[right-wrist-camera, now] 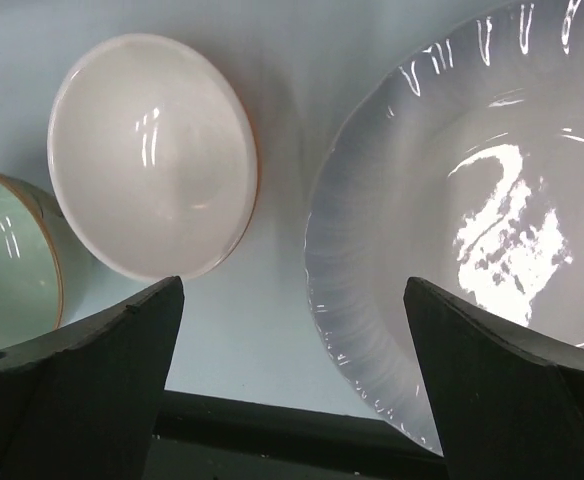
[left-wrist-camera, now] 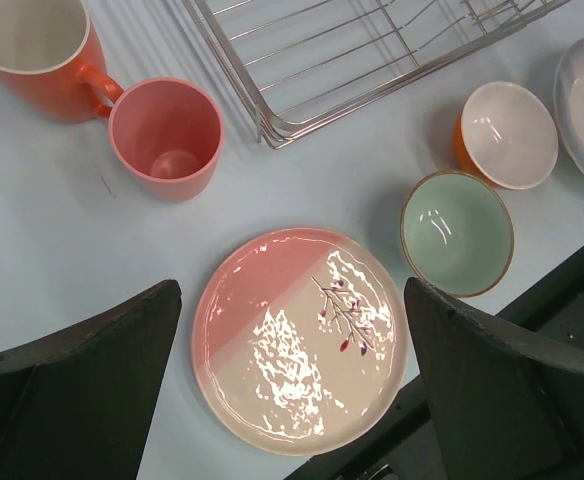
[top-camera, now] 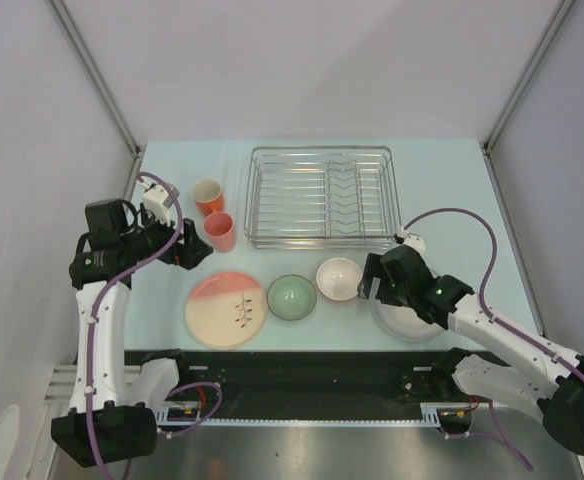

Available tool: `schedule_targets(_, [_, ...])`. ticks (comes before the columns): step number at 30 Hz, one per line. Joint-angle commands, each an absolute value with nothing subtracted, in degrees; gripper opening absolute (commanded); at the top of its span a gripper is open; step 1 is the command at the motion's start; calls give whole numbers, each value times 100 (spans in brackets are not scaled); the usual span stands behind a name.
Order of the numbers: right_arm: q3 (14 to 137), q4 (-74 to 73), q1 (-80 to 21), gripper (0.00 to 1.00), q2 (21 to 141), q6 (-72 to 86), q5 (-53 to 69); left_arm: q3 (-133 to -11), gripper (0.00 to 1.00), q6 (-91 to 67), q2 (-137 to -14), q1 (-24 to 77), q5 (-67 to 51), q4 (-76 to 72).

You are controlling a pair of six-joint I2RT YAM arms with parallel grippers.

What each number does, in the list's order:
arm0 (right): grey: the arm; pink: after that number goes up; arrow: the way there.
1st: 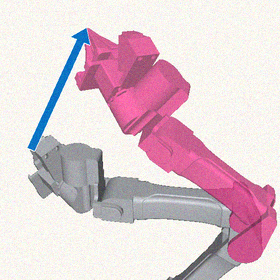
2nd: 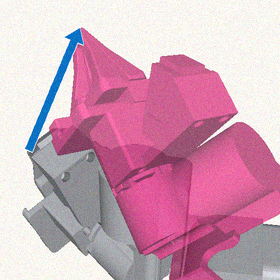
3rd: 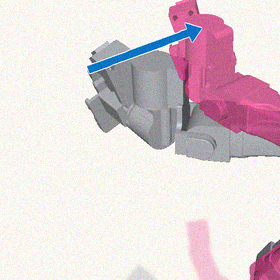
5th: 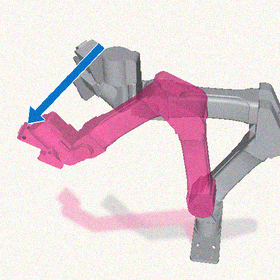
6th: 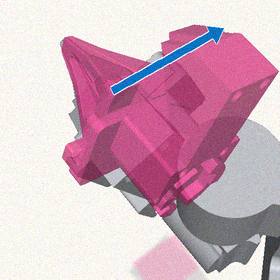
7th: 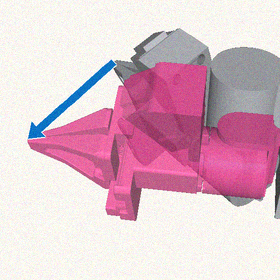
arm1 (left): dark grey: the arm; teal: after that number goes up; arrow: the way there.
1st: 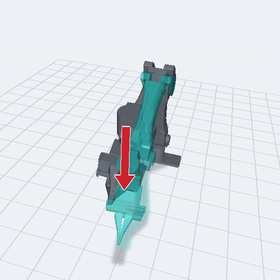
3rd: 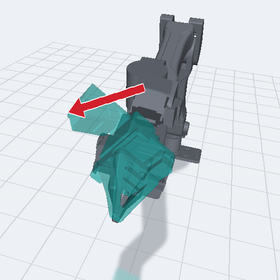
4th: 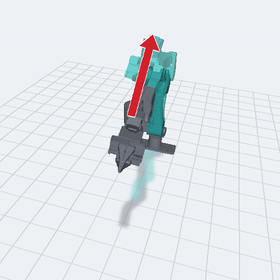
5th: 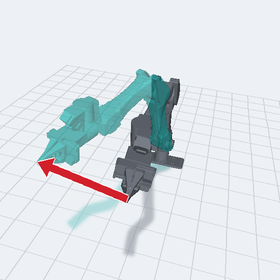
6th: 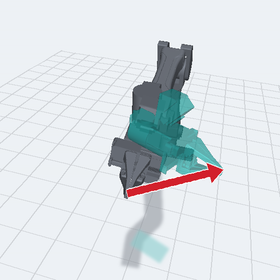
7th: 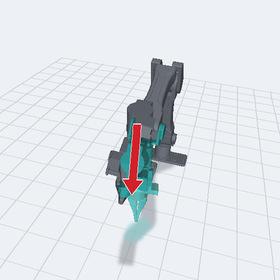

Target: Load the mixed dishes into the dish rack

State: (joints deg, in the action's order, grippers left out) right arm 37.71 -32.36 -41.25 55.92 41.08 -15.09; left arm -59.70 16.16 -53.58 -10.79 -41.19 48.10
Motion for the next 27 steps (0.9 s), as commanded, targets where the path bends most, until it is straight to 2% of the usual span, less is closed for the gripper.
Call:
schedule_targets(1, [3464, -2426, -3780, 97, 5309, 4482, -1003, -6003, 100, 1784, -5300, -1116, -4263, 4746])
schedule_targets(17, [3489, -1425, -3902, 89, 6248, 4474, -923, -5959, 100, 1802, -5247, -1108, -4289, 4737])
schedule_targets(27, [4148, -1397, -4183, 86, 7276, 4342, -1090, -5880, 100, 1854, -5212, -1116, -4219, 4711])
